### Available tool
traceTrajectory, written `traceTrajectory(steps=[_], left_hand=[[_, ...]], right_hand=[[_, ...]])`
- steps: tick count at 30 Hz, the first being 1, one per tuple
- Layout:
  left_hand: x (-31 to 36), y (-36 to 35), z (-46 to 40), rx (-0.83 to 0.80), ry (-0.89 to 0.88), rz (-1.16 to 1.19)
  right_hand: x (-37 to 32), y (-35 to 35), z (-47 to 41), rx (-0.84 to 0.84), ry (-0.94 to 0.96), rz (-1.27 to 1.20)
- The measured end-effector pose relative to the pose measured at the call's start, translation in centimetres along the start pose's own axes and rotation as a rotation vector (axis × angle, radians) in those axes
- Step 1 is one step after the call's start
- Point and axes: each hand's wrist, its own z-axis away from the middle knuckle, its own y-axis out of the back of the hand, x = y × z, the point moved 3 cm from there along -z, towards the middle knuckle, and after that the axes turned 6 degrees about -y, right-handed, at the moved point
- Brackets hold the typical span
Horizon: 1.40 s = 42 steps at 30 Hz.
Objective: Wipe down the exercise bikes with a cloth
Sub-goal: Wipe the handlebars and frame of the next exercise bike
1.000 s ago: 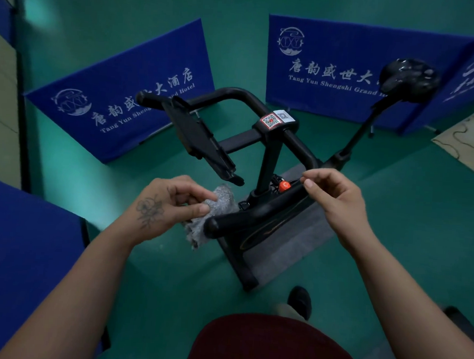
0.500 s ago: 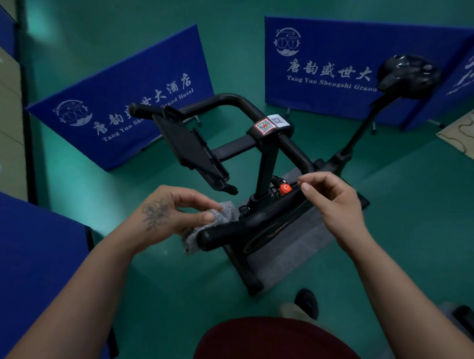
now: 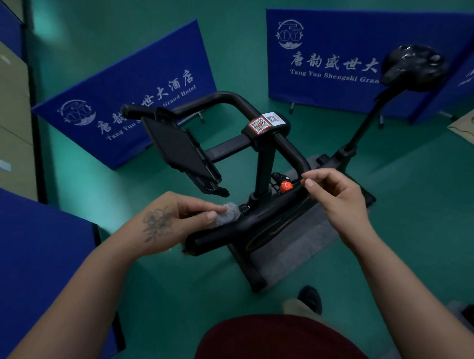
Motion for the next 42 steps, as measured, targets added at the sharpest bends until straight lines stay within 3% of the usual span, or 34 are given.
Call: traceTrajectory(steps=[5,11,21,42], left_hand=[[0.6,-1.1,-1.3,-0.03,0.019,-0.128],[0.7,-0.2,-0.5,-0.124,0.063,0.012],[2.5,-3.2,-4.0,-0.262,0.021,-0.259],[2.8,-4.7,-6.5,-0.348,0.144,-0.116]], right_hand=[[0.2,0.0,-0.4,-0.015,0.011,0.009],[0.2,1.1,-0.7,-0.008,0.004,0.028],[0.8,1.3,-2.3,-0.003,0.064,0.212],[1.3,2.7,-5.3,-0.097,0.032,0.174]])
